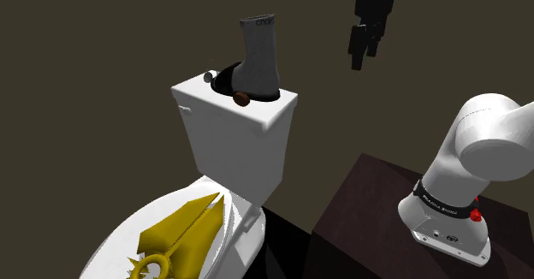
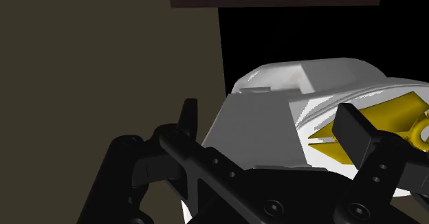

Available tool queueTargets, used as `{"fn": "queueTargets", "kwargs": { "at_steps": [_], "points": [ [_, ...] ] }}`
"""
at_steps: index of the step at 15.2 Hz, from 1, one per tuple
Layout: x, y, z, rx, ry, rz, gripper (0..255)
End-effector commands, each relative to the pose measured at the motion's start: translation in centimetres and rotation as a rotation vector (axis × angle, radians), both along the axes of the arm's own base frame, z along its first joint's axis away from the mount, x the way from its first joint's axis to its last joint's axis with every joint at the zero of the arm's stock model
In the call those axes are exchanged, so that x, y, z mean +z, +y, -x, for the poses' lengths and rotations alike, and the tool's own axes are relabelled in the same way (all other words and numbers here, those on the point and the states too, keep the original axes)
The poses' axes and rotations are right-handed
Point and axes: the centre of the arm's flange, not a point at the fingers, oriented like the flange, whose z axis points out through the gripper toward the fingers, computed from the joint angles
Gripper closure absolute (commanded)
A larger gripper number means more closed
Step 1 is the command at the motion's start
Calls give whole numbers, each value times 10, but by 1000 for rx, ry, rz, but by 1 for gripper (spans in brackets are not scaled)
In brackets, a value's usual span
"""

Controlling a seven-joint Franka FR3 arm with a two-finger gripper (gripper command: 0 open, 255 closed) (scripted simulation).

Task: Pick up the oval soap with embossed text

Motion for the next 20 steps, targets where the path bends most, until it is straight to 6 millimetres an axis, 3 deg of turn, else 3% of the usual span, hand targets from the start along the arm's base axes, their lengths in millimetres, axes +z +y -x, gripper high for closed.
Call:
{"fn": "queueTargets", "kwargs": {
  "at_steps": [1, 20],
  "points": [
    [0, 0, 0, 0, 0, 0, 0],
    [-80, 49, -232, 86, 5, -2, 0]
  ]
}}
